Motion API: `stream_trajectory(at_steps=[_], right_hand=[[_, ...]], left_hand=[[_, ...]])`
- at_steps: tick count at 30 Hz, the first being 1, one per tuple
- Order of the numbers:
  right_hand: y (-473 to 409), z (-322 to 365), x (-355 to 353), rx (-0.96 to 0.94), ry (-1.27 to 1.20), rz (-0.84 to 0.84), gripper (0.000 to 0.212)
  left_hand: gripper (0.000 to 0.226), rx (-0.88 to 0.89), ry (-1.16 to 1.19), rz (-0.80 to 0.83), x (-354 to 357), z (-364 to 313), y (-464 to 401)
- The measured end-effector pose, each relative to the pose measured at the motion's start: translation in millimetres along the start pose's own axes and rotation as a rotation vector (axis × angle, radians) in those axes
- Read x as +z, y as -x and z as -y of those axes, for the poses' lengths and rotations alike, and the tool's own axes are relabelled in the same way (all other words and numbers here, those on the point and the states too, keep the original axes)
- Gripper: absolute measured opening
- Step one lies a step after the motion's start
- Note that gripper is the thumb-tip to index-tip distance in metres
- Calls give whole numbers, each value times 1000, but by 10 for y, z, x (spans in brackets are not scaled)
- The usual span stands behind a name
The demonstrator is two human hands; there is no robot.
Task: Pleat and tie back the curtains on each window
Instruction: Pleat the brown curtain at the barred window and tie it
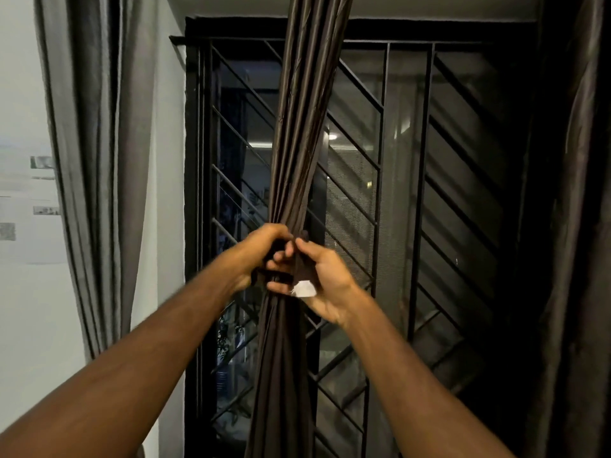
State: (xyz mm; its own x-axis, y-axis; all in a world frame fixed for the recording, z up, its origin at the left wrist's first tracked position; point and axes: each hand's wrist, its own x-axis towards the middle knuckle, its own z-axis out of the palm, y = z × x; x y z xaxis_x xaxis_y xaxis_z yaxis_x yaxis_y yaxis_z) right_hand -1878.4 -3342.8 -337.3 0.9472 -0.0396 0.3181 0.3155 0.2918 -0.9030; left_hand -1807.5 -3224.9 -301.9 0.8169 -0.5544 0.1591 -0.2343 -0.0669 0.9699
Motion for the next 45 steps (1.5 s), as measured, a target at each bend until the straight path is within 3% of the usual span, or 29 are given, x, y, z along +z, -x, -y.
stream_trajectory(at_steps=[2,4,7,14,20,23,26,29,32,34,37,42,45], right_hand=[[-7,-84,39,-12,33,-6,40],[-29,-115,48,-25,69,-45,45],[-68,-133,33,-50,112,-79,45],[-16,-150,9,-100,335,-149,43],[118,-102,-66,-81,176,-175,40],[155,-123,-79,-91,189,-178,35],[117,-181,-117,-142,334,-286,37],[145,-192,-215,-245,472,-303,32],[143,-226,-317,-332,820,-302,32],[162,-271,-331,-367,943,-294,28],[232,-310,-362,-468,949,-184,23],[245,-395,-589,-572,797,-101,9],[235,-422,-658,-582,818,-169,27]], left_hand=[[43,-6,170,8,-30,-25,50],[33,15,282,-123,-25,-18,95],[31,141,154,-297,-27,17,137],[31,225,63,-347,52,72,206],[9,481,-423,-488,266,150,270],[7,704,-903,-647,349,243,300],[29,777,-1169,-494,432,258,333],[47,695,-1098,-424,380,170,356],[43,678,-870,-485,404,102,358],[43,526,-812,-368,453,24,349],[28,296,-650,-219,422,-11,269],[22,195,-463,-110,317,-5,204],[16,167,-338,-44,273,12,184]])
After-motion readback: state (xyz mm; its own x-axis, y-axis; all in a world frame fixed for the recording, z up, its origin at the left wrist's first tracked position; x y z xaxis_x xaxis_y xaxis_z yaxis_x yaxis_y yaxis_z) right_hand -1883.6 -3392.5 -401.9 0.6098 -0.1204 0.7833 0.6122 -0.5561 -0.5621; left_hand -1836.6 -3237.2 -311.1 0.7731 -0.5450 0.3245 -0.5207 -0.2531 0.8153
